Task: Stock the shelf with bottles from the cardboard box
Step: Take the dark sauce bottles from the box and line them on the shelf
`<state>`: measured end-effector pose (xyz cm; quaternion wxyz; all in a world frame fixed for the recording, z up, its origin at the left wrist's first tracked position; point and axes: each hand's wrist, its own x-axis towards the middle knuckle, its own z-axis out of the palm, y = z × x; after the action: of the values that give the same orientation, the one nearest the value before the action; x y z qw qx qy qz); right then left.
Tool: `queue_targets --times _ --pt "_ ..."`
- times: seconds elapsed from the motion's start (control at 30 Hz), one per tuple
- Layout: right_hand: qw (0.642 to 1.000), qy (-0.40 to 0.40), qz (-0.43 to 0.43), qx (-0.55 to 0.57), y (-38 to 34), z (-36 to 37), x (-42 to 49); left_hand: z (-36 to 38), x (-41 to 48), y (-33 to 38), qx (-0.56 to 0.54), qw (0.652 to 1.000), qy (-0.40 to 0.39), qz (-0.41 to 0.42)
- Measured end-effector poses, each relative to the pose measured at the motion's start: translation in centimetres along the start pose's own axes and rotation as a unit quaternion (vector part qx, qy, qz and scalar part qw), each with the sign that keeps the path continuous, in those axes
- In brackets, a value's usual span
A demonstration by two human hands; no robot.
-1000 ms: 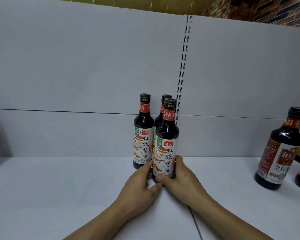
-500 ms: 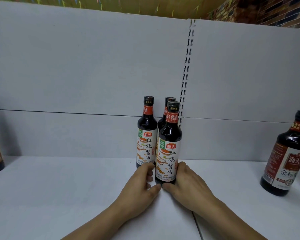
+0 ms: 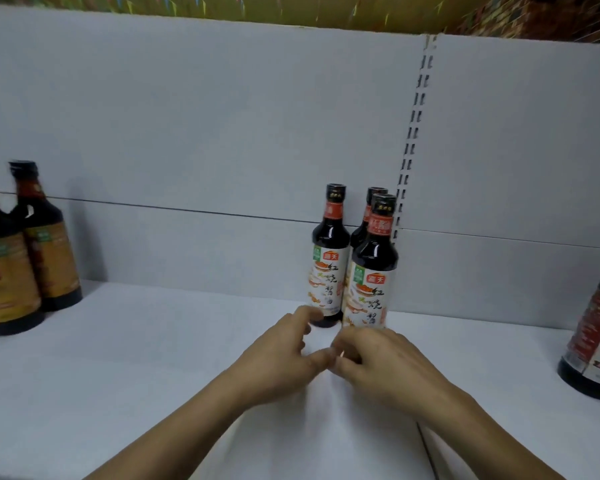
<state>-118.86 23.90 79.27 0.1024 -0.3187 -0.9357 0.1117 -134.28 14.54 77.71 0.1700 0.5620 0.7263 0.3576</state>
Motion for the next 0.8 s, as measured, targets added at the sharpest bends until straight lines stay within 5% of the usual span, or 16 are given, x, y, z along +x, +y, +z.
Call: queue_targets --times 0.43,0.8 --pt "0.963 0.010 -0.173 0.204 -15.0 3.2 -0.5 -9.1 -16.5 -3.9 -0.077 0.961 0.256 -0.074" --pt "0.903 -0.102 -0.306 0.285 -29.6 8.1 -7.3 -12.8 -35.2 -6.1 -0.062 0.909 0.370 -0.181"
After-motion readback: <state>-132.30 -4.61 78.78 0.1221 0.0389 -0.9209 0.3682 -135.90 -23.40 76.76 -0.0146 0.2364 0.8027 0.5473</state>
